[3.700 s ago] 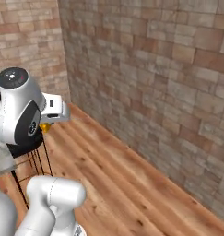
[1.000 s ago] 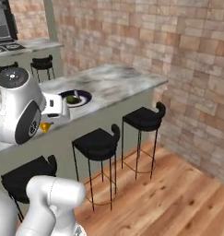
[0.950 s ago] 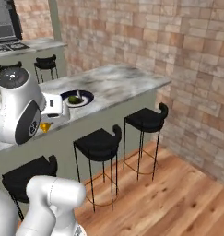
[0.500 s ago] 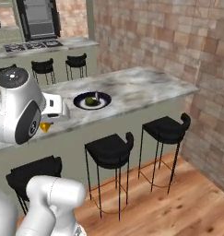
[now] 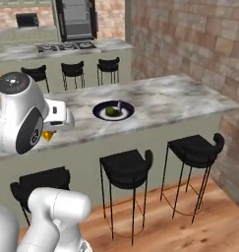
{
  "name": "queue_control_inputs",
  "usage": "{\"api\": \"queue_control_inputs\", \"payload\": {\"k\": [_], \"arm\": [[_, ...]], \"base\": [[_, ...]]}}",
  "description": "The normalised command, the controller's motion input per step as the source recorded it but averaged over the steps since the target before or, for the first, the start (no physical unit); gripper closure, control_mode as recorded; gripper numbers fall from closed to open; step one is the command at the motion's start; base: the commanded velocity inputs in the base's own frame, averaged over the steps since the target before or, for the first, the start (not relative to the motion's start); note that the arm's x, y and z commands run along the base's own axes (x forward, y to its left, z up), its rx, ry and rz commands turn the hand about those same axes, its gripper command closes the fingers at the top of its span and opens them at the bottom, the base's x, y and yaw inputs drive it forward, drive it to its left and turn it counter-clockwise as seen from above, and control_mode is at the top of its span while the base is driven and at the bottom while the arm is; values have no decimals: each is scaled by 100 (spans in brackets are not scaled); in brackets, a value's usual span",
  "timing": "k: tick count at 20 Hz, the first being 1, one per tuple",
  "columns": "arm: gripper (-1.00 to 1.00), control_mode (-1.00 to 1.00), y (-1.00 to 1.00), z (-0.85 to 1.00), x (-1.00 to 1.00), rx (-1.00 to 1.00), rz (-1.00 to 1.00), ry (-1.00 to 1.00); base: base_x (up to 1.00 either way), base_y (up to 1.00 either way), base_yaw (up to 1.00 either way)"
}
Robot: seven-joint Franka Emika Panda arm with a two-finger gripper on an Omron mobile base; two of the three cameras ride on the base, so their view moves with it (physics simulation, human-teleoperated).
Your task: Take the cheese, fish, and lime from the fridge and place them on the plate on the dining counter to create an appetizer plate.
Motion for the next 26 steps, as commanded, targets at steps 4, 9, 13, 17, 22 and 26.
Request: {"api": "queue_control_inputs", "payload": {"k": [4,9,13,17,22,26], "arm": [[100,100,0,0,0,0,0,0],[100,100,0,0,0,0,0,0],[100,100,0,0,0,0,0,0],[100,100,0,0,0,0,0,0],[100,100,0,0,0,0,0,0],[100,100,0,0,0,0,0,0]], "base": [[93,-100,24],[84,-100,23],[67,-100,23],[66,-100,24],[62,-100,21],[96,-77,23]]}}
